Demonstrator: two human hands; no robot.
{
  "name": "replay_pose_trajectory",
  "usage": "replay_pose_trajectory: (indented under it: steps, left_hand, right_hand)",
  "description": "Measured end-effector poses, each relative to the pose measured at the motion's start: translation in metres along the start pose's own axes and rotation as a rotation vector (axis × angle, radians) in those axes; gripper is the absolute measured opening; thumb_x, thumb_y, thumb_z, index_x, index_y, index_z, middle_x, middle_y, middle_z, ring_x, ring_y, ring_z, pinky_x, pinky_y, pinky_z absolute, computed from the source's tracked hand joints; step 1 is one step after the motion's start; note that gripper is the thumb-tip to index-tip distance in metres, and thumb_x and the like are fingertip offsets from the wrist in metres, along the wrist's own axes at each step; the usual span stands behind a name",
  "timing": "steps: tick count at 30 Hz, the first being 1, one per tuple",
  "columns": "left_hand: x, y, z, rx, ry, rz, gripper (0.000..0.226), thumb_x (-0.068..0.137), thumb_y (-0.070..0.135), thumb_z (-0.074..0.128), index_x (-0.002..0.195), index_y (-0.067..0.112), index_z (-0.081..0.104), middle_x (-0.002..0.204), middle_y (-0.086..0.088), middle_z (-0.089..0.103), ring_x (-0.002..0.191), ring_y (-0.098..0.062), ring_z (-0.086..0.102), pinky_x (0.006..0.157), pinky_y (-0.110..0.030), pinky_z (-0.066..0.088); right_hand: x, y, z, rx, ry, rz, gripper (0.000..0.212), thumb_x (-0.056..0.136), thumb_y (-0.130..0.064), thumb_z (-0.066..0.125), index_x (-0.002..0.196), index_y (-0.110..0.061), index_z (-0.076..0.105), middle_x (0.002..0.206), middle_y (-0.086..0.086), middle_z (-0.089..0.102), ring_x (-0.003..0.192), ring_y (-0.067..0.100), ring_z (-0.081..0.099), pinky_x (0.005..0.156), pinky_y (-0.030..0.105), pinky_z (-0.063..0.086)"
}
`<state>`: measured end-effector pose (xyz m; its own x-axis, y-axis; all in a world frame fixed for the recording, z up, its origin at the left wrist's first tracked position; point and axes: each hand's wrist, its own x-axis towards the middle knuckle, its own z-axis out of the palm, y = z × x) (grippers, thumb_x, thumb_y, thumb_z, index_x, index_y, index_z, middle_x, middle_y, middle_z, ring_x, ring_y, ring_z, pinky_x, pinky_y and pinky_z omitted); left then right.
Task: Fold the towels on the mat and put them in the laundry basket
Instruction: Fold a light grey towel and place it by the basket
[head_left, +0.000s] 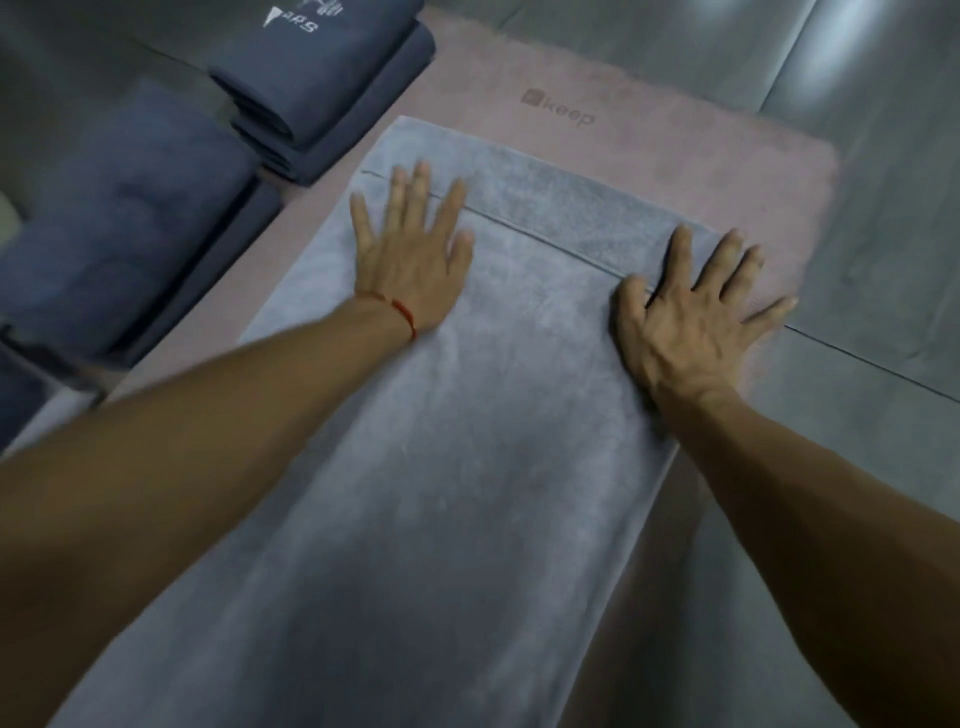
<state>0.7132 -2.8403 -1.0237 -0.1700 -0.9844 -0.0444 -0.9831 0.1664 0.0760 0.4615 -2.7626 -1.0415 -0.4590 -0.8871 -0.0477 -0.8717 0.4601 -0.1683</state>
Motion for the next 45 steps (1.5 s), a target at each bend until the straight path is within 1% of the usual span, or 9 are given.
replay_pose_trajectory:
  steps: [8,12,16,19,23,28,38,42,45]
  left_hand:
    - [-0.319,-0.055,0.011,0.022,-0.125,-0.096,0.061,0.104,0.054,0.009,0.161,0.032,0.004,0.168,-0.007,-0.004,0.154,-0.032,-0.007,0.117,-0.068,0.005]
    - [-0.402,-0.093,0.012,0.000,-0.171,-0.305,0.061,0.103,0.056,0.010,0.160,0.036,0.001,0.168,-0.007,-0.002,0.154,-0.034,-0.003,0.116,-0.069,0.013]
    - [-0.433,-0.130,-0.003,-0.119,-0.018,-0.469,0.059,0.104,0.048,0.016,0.155,0.026,0.033,0.161,-0.010,0.029,0.149,-0.031,0.025,0.116,-0.062,0.021]
    - [-0.446,-0.183,-0.013,-0.130,0.068,-0.703,0.053,0.103,0.041,0.019,0.145,0.022,0.046,0.148,-0.012,0.045,0.133,-0.035,0.041,0.110,-0.057,0.032]
    - [-0.451,-0.241,-0.021,-0.160,0.022,-0.818,0.027,0.103,0.026,0.046,0.126,0.023,0.060,0.130,-0.009,0.053,0.118,-0.034,0.046,0.093,-0.048,0.038]
    - [-0.433,-0.271,-0.033,-0.236,-0.134,-0.822,0.020,0.097,0.030,0.056,0.112,0.017,0.061,0.123,-0.010,0.057,0.118,-0.033,0.052,0.098,-0.049,0.039]
    - [-0.521,-0.255,-0.008,-0.075,0.241,-0.856,0.032,0.086,0.015,0.054,0.117,0.016,0.058,0.127,-0.015,0.053,0.118,-0.035,0.046,0.095,-0.053,0.034]
    - [-0.627,-0.248,0.012,-0.113,0.006,-0.915,0.051,0.103,0.051,0.026,0.154,0.043,0.024,0.167,-0.002,0.012,0.152,-0.027,0.010,0.115,-0.062,0.012]
    - [-0.664,-0.274,0.018,-0.148,-0.148,-0.875,0.061,0.096,0.066,0.002,0.154,0.051,-0.008,0.167,0.012,-0.012,0.154,-0.018,-0.010,0.122,-0.055,0.003]
  right_hand:
    - [-0.015,-0.006,-0.015,-0.130,-0.070,-0.022,0.083,0.089,-0.061,0.007,0.161,-0.019,0.010,0.167,0.021,-0.001,0.153,0.043,-0.007,0.111,0.078,-0.002]
    - [-0.104,-0.062,-0.017,-0.115,-0.057,-0.322,0.076,0.096,-0.057,0.008,0.162,-0.018,0.011,0.168,0.018,0.000,0.154,0.042,-0.008,0.113,0.076,-0.002]
    - [-0.268,-0.133,-0.004,-0.025,-0.150,-0.849,0.069,0.099,-0.052,0.009,0.162,-0.024,0.015,0.170,0.010,0.004,0.156,0.034,-0.005,0.116,0.070,-0.007]
    - [-0.379,-0.159,0.004,0.069,-0.230,-1.026,0.066,0.099,-0.050,0.018,0.158,-0.025,0.031,0.168,0.007,0.020,0.156,0.031,0.012,0.117,0.070,0.001]
    - [-0.440,-0.154,0.019,0.031,-0.387,-1.015,0.065,0.101,-0.049,0.015,0.162,-0.025,0.015,0.170,0.006,0.005,0.157,0.029,-0.003,0.119,0.066,-0.004]
    - [-0.442,-0.145,0.033,-0.125,-0.398,-1.066,0.071,0.098,-0.056,0.000,0.160,-0.025,-0.014,0.167,0.006,-0.023,0.151,0.029,-0.028,0.117,0.066,-0.013]
    - [-0.441,-0.147,0.025,-0.136,-0.464,-1.089,0.076,0.102,-0.060,0.016,0.159,-0.023,-0.018,0.165,0.008,-0.028,0.150,0.031,-0.030,0.116,0.068,-0.011]
    - [-0.489,-0.130,0.020,0.033,-0.343,-1.385,0.072,0.100,-0.051,0.033,0.163,-0.024,0.012,0.170,0.008,-0.003,0.155,0.035,-0.009,0.117,0.071,-0.002]
    - [-0.556,-0.113,0.025,0.093,-0.486,-1.636,0.068,0.096,-0.052,0.041,0.158,-0.026,0.030,0.169,0.005,0.016,0.156,0.035,0.003,0.114,0.075,0.009]
